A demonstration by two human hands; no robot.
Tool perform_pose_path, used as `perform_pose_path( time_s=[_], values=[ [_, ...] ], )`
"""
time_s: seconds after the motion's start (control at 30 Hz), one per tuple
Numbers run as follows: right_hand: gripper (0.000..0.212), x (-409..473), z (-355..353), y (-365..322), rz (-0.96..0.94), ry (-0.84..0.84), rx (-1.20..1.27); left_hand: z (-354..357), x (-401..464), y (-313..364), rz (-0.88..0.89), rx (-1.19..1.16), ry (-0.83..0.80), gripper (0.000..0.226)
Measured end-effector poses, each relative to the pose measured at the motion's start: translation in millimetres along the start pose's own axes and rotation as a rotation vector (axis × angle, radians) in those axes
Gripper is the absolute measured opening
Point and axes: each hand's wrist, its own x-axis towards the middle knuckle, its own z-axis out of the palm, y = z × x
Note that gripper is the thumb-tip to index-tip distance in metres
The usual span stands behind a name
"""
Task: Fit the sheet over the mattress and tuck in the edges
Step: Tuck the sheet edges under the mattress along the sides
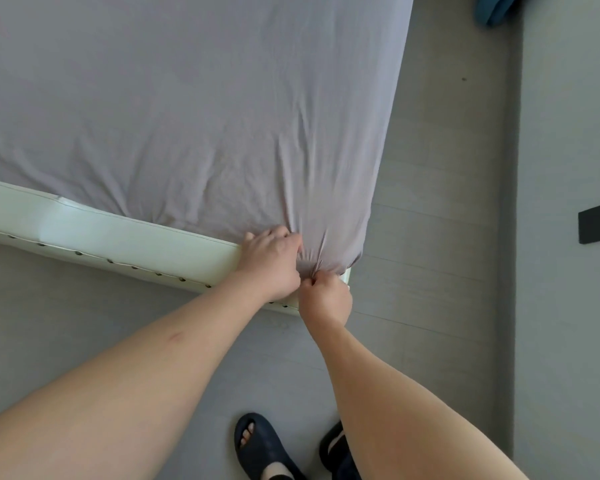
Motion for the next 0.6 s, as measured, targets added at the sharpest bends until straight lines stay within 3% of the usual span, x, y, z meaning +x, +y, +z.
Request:
perform_pose_path(
  time_s=[0.23, 0.37, 0.47, 0.6],
  values=[
    [0.022, 20.2, -10.4, 1.0, 0.048, -0.259, 0.124, -4.8, 9.3, 11.6, -0.028, 0.123, -0.134, 0.039],
    [0.030, 21.3, -15.4, 21.6, 0.144, -0.115, 0.274, -3.4, 13.7, 14.2, -0.028, 0.141, -0.116, 0.040],
    [0.019, 34.0, -17.9, 30.0, 0.048, -0.050, 0.165, 1.4, 16.1, 17.8, -0.042, 0.190, -0.113, 0.046],
    [0.007, 54.6, -21.1, 45.8, -0.027, -0.128, -0.146, 4.9, 19.8, 25.4, -0.053, 0.225, -0.112, 0.046]
  ],
)
